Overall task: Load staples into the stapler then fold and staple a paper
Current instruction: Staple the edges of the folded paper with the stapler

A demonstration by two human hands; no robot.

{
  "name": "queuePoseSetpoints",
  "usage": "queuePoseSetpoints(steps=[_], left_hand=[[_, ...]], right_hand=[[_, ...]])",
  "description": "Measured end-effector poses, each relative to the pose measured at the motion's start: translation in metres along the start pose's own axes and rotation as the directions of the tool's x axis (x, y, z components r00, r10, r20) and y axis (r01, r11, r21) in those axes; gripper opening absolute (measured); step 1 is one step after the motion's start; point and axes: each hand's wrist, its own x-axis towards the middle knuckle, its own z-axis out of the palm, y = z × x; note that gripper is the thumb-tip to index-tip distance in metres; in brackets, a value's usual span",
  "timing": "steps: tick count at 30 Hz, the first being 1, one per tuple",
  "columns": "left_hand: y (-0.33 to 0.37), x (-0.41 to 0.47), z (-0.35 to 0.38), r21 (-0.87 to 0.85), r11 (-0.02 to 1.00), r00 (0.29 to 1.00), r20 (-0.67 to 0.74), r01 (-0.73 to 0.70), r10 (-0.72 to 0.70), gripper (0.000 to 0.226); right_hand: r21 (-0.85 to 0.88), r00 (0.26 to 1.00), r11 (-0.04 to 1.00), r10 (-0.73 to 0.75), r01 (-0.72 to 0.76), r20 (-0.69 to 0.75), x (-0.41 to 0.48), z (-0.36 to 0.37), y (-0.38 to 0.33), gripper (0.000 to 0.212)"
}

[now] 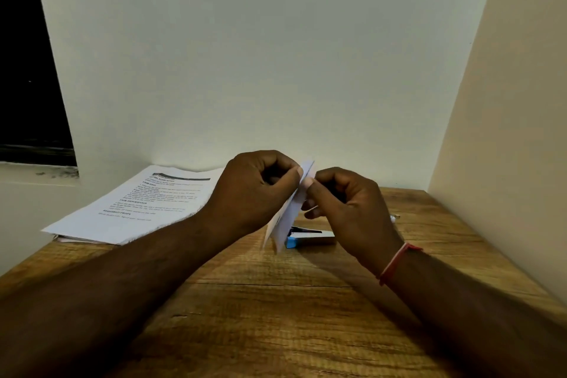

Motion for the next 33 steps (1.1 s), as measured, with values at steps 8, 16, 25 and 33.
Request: queuePoseSetpoints(steps=[8,16,25,33], left_hand=[[-0.002,-0.001,0.004,0.011,0.999,0.999,0.029,0.041,-0.041,0.014],[-0.006,0.001,0.002,-0.028,0.995,0.995,0.043,0.091,-0.090,0.018],[-0.011,-0.008,0.001,0.155,0.978,0.986,0.116,-0.139,0.121,0.045],[-0.014,0.005,-0.007,0.117,0.992,0.997,0.052,-0.056,0.051,0.013]], right_hand=[[0.210,0.991,0.968,0.134,-0.137,0.025,0.003,-0.003,-0.001,0.020],[0.235,0.988,0.959,0.153,-0.157,0.038,0.004,-0.003,0.002,0.020],[0.351,0.974,0.911,0.223,-0.219,0.028,0.004,-0.003,0.001,0.022],[0.092,0.987,0.996,0.010,0.005,-0.159,0.010,-0.017,0.003,0.010]])
